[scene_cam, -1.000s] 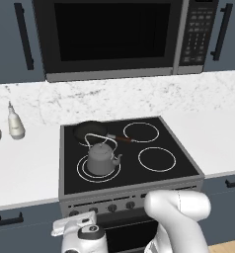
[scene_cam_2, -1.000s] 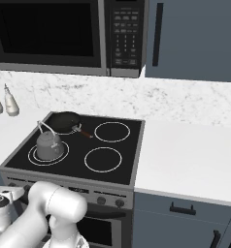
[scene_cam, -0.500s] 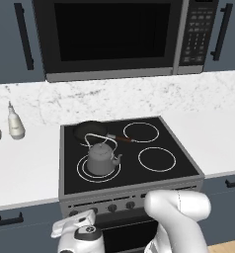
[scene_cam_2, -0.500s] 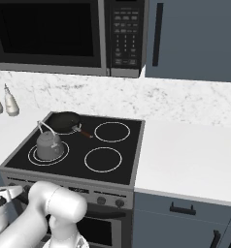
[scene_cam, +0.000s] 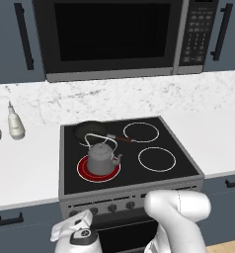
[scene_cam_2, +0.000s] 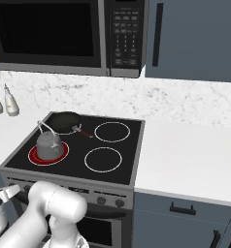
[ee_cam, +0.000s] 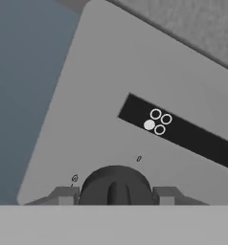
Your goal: Pick the kettle from the counter and place it on a stove burner. Then turn the burner on.
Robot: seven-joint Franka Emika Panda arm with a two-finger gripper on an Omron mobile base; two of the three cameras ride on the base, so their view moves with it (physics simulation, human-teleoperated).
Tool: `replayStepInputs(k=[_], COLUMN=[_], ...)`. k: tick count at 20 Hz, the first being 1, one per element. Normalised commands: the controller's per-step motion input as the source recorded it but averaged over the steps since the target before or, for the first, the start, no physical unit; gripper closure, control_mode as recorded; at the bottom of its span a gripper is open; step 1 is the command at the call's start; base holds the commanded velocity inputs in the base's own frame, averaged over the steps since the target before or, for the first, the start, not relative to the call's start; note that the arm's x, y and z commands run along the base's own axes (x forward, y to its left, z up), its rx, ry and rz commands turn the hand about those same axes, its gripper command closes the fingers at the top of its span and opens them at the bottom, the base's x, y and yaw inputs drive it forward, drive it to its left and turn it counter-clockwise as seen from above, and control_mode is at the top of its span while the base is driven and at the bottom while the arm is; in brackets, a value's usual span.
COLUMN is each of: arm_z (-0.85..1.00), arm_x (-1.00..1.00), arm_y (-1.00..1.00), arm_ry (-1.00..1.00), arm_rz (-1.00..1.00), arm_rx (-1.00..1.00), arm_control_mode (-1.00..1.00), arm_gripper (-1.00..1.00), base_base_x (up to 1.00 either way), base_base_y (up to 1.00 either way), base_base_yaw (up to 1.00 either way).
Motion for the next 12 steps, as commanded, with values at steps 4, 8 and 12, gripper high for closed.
replayStepInputs(k=[4,8,12], arm_z=[-0.2,-0.09,-0.02], arm_x=[0.0,-0.01,0.0], arm_y=[-0.06,-0.07,-0.07], arm_ry=[-0.05,-0.03,0.0], arm_rz=[0.0,0.0,0.0], arm_rx=[-0.18,-0.17,-0.17], arm_control_mode=[-1.0,-1.0,-1.0], arm_gripper=[1.0,1.0,1.0], base_base_x=[0.0,0.0,0.0], base_base_y=[0.0,0.0,0.0], base_base_yaw=[0.0,0.0,0.0])
